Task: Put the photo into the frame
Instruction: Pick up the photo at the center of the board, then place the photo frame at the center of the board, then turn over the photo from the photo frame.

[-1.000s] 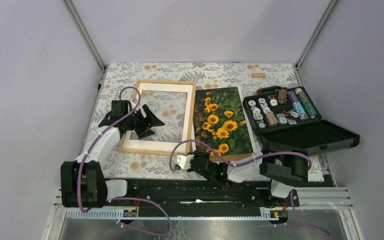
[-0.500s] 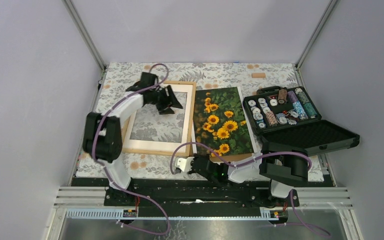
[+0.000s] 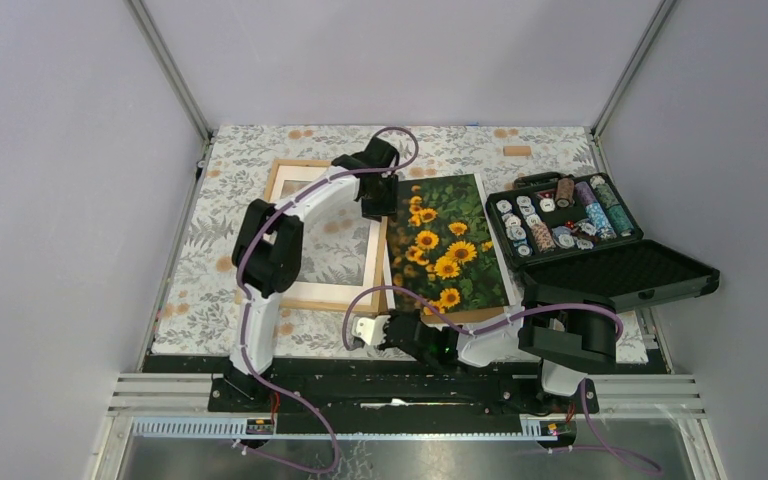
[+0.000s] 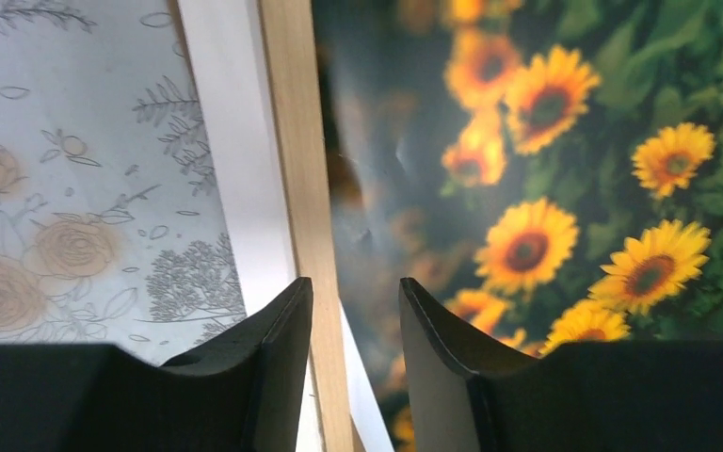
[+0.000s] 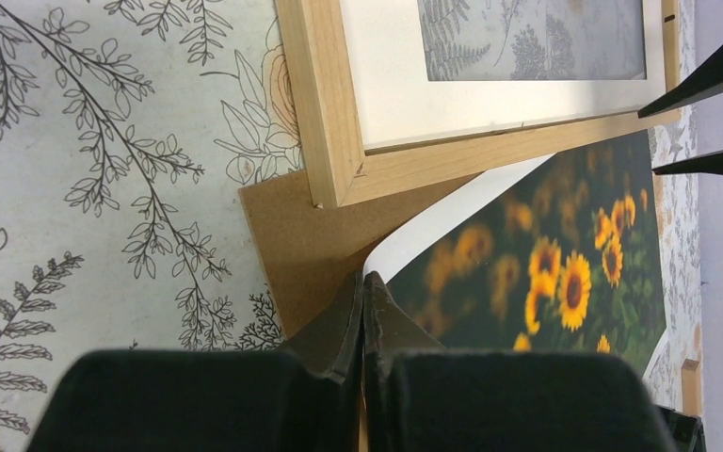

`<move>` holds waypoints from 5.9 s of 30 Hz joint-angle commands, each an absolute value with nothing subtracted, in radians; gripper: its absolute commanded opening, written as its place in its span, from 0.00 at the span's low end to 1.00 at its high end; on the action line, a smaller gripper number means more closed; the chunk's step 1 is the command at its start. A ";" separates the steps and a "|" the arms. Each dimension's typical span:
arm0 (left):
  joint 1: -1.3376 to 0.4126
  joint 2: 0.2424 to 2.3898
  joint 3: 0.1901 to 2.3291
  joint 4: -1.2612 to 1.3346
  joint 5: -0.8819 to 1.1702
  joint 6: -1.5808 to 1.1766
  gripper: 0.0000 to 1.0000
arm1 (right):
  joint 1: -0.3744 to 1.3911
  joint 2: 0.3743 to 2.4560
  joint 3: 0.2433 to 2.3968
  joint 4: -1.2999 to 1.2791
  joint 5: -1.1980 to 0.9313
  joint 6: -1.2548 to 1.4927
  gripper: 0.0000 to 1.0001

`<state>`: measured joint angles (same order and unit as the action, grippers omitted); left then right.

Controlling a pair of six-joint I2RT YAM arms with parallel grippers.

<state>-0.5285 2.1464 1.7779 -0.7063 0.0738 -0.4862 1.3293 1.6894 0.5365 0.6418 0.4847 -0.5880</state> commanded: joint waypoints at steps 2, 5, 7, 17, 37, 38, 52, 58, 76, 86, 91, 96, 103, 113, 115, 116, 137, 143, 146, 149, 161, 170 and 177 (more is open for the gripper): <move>-0.544 2.183 1.826 -0.727 -0.096 -0.458 0.43 | 1.340 1.656 0.524 0.702 0.476 -0.571 0.00; -0.552 2.195 1.825 -0.727 -0.130 -0.453 0.45 | 1.341 1.656 0.523 0.709 0.476 -0.572 0.00; -0.559 2.211 1.828 -0.720 -0.120 -0.445 0.46 | 1.341 1.658 0.525 0.711 0.474 -0.572 0.00; -0.574 2.282 1.882 -0.757 -0.148 -0.446 0.29 | 1.341 1.659 0.520 0.732 0.483 -0.575 0.00; -0.398 1.965 1.812 -0.825 -0.219 -0.407 0.00 | 1.339 1.594 0.529 0.783 0.474 -0.440 0.00; -0.388 1.949 1.795 -0.817 -0.204 -0.411 0.00 | 1.339 1.583 0.541 0.772 0.487 -0.415 0.00; -0.365 1.903 1.651 -0.720 0.020 -0.495 0.00 | 1.311 1.255 0.793 0.573 0.953 -0.187 0.00; -0.413 1.951 1.561 -0.578 0.192 -0.639 0.00 | 1.157 1.104 0.874 0.320 0.955 -0.114 0.00; -0.561 2.046 1.539 -0.256 0.387 -0.876 0.37 | 0.988 1.049 1.162 0.101 0.839 -0.258 0.00; -0.296 1.481 1.319 -0.472 0.433 -0.613 0.61 | 0.992 1.342 1.576 -0.101 0.465 0.058 0.00; -0.129 1.269 1.281 -0.556 0.430 -0.523 0.66 | 0.991 1.531 1.797 -0.052 0.192 0.235 0.00; -0.108 1.163 1.295 -0.605 0.299 -0.501 0.69 | 0.950 1.612 1.857 0.074 0.128 0.356 0.00; -0.109 1.132 1.309 -0.619 0.249 -0.484 0.73 | 0.807 1.440 1.584 0.210 0.252 0.542 0.00; -0.110 1.176 1.275 -0.554 0.361 -0.528 0.74 | 0.718 1.186 1.097 0.095 0.614 0.866 0.00; -0.110 1.178 1.267 -0.553 0.358 -0.528 0.75 | 0.717 1.167 0.975 0.115 0.644 0.939 0.00; -0.110 1.180 1.263 -0.553 0.359 -0.528 0.75 | 0.721 1.157 0.911 0.146 0.656 0.942 0.00; -0.205 1.267 1.122 -0.492 0.326 -0.537 0.75 | 0.725 1.023 0.647 0.010 0.130 0.709 0.56; -0.206 1.276 1.115 -0.504 0.301 -0.514 0.76 | 0.702 1.162 0.786 -0.269 -0.347 0.552 0.78; -0.206 1.285 1.118 -0.513 0.278 -0.493 0.76 | 0.696 1.278 0.899 -0.525 -0.395 0.434 0.81; -0.206 1.297 1.131 -0.532 0.270 -0.478 0.77 | 0.678 1.276 0.942 -0.610 -0.232 0.399 0.87; -0.206 1.310 1.077 -0.548 0.261 -0.455 0.81 | 0.573 1.343 0.936 -0.586 -0.204 0.376 0.85; -0.291 1.275 0.874 -0.484 0.396 -0.562 0.84 | 0.579 1.345 0.841 -0.394 -0.405 0.460 0.66; -0.470 1.161 0.681 -0.471 0.323 -0.666 0.87 | 0.622 1.455 0.660 0.139 -0.616 0.680 0.66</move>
<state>-0.4076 1.2297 0.7422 -0.5209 0.3534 -0.5953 0.6056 1.3933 0.6994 -0.1680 -0.4839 0.5564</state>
